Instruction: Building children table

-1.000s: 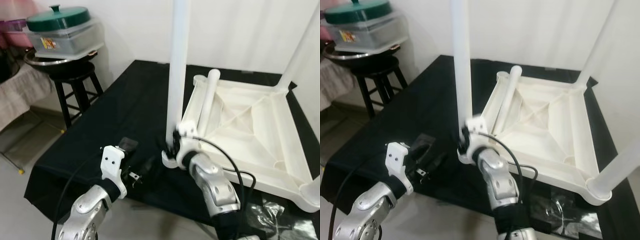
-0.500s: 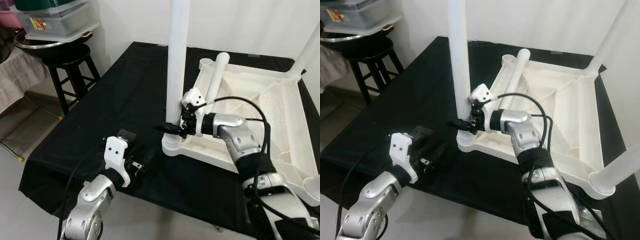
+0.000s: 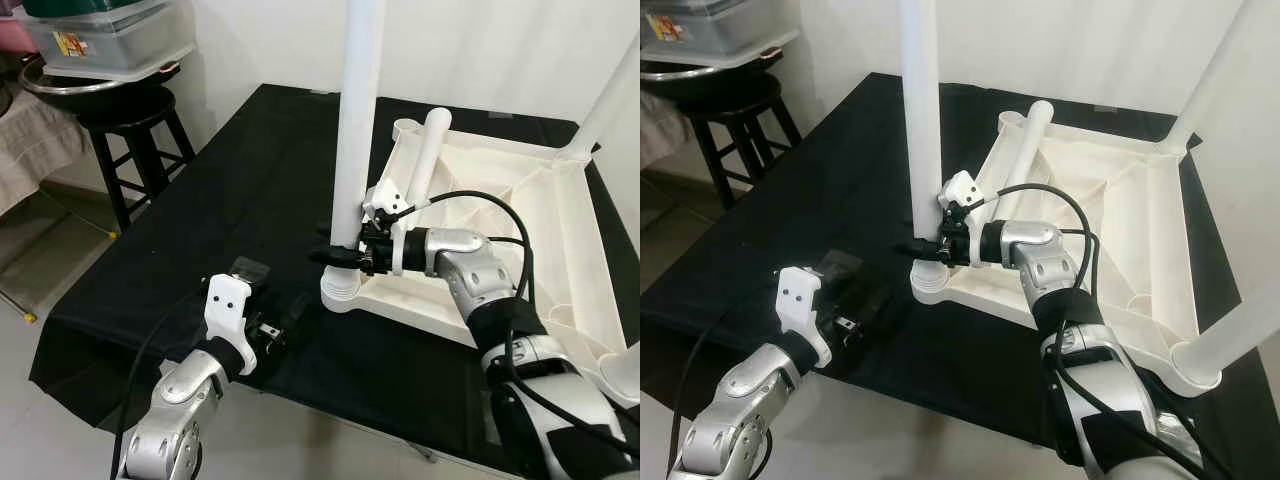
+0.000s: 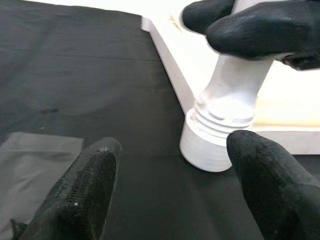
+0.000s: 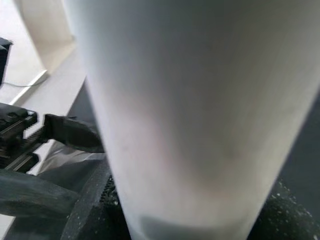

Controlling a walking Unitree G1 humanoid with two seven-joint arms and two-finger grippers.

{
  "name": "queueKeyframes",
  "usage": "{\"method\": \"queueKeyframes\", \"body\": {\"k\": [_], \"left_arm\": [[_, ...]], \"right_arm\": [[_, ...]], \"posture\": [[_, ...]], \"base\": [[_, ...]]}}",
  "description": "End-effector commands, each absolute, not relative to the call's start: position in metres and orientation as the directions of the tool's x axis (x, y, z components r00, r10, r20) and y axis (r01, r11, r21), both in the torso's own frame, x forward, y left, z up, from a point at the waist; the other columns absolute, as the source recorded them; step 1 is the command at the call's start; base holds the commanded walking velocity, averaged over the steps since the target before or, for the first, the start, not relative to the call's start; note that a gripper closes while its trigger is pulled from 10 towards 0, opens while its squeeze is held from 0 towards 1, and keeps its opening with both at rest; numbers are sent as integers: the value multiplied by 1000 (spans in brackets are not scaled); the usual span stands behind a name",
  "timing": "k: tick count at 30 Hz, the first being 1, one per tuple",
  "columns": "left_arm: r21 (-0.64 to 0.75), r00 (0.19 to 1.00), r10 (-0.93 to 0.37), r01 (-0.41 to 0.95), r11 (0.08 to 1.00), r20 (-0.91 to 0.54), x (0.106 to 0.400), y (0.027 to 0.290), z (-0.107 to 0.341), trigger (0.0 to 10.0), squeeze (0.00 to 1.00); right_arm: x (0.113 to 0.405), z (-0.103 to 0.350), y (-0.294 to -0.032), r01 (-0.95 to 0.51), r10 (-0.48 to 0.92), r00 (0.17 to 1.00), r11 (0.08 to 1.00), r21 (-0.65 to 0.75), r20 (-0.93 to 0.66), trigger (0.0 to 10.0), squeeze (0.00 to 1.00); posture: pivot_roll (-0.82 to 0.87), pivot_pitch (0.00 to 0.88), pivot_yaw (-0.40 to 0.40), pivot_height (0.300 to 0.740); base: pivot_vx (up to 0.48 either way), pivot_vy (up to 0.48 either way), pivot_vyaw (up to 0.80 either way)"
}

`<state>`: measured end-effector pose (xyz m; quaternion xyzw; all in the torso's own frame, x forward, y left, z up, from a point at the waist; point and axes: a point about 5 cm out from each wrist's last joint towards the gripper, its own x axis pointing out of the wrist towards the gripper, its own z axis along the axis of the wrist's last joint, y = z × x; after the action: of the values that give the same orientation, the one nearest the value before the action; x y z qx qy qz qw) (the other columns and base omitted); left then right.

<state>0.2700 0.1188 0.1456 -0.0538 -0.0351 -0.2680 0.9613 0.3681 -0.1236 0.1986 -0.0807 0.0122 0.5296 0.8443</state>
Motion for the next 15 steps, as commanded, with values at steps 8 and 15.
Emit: {"method": "queueKeyframes", "body": {"k": [8, 15], "left_arm": [[-91, 864, -498, 504, 859, 81, 275, 127, 145, 10000, 0], [-54, 863, -501, 504, 862, 62, 283, 121, 145, 10000, 0]], "right_arm": [[322, 133, -97, -417, 377, 895, 897, -148, -239, 0, 0], [320, 127, -70, -549, 501, 829, 815, -185, -250, 0, 0]], "posture": [[6, 199, 20, 740], [25, 164, -5, 740]], "base": [[0, 0, 0], [0, 0, 0]]}}
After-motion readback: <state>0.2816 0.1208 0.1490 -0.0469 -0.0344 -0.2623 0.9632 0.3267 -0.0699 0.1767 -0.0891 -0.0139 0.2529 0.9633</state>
